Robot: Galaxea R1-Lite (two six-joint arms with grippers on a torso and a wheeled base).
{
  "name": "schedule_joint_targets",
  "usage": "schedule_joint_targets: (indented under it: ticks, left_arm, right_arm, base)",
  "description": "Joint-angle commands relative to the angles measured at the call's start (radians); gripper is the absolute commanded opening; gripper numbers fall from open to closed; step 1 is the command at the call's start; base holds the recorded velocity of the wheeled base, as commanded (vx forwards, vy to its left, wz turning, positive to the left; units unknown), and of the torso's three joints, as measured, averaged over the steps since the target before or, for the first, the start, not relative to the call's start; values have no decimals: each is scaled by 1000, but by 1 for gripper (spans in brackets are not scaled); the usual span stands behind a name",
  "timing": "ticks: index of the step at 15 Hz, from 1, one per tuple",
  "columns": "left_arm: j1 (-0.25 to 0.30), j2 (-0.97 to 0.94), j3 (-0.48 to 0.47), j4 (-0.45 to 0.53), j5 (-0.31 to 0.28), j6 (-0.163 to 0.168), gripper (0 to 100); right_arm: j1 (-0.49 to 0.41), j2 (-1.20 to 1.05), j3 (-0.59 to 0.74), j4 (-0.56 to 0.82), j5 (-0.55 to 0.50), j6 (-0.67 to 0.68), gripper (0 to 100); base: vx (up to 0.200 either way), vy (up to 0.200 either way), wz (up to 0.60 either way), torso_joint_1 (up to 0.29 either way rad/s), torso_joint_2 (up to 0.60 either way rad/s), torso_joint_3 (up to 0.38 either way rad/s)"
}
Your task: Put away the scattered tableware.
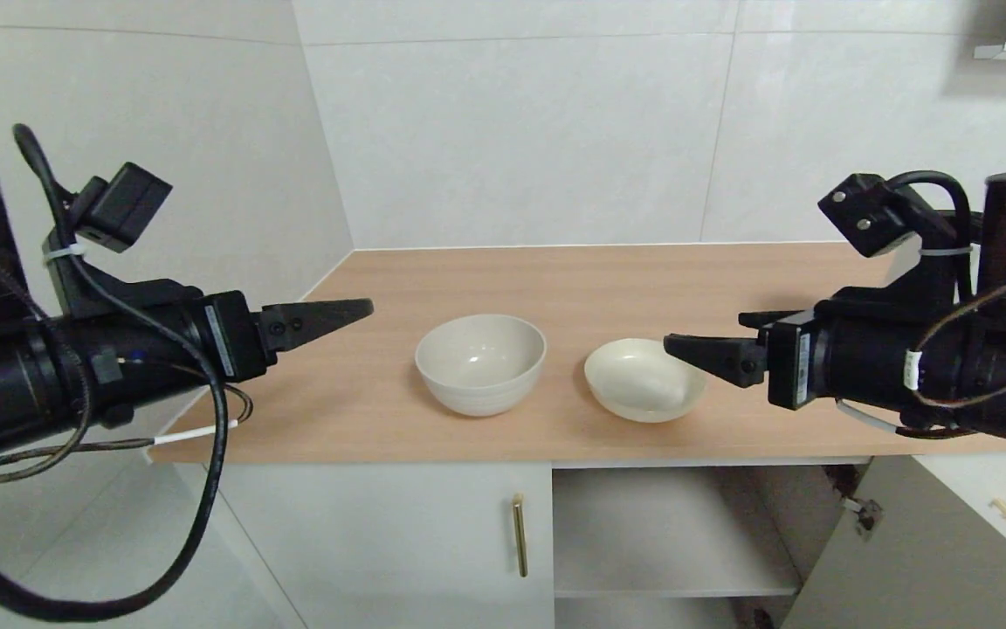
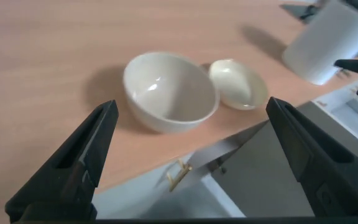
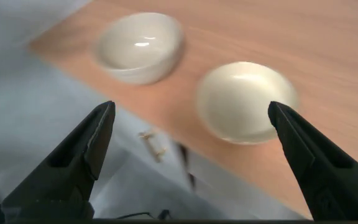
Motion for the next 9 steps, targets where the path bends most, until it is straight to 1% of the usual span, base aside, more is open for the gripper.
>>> schedule_joint_targets:
  ticks: [1, 2, 3, 4, 5, 6, 7, 8, 9]
  left_arm:
    - [-12, 95, -259, 276, 83, -33, 100]
    - [-26, 112, -333, 378, 127, -33, 100]
    - [-33, 124, -373, 434, 159, -37, 100]
    - [-59, 160, -420, 510, 224, -85, 100]
    - [-85, 175, -428, 509, 245, -149, 100]
    - [-95, 183, -433, 507, 253, -171, 100]
    - [-125, 223, -456, 504, 280, -223, 100]
    - [-150, 289, -476, 504, 368, -249, 100]
    - [-161, 338, -486, 504, 441, -249, 100]
  right_arm:
    - [-51, 114, -207, 197, -93, 56, 100]
    - [-69, 132, -284, 303, -93, 123, 100]
    - [-72, 144, -335, 368, -95, 165, 100]
    - [-78, 186, -410, 473, -112, 223, 100]
    - [-84, 212, -428, 493, -125, 241, 100]
    - [-86, 225, -431, 493, -138, 243, 100]
    - [-86, 264, -436, 493, -202, 243, 100]
    - [-84, 299, -437, 489, -256, 244, 100]
    - [-84, 305, -437, 489, -259, 246, 100]
  base:
    - [0, 0, 0, 0, 0, 0]
    - [0, 0, 0, 0, 0, 0]
    - [0, 0, 0, 0, 0, 0]
    - [0, 0, 0, 0, 0, 0]
    - [0, 0, 0, 0, 0, 0]
    - [0, 0, 0, 0, 0, 0]
    - [0, 0, 0, 0, 0, 0]
    - [0, 0, 0, 0, 0, 0]
    - [0, 0, 0, 0, 0, 0]
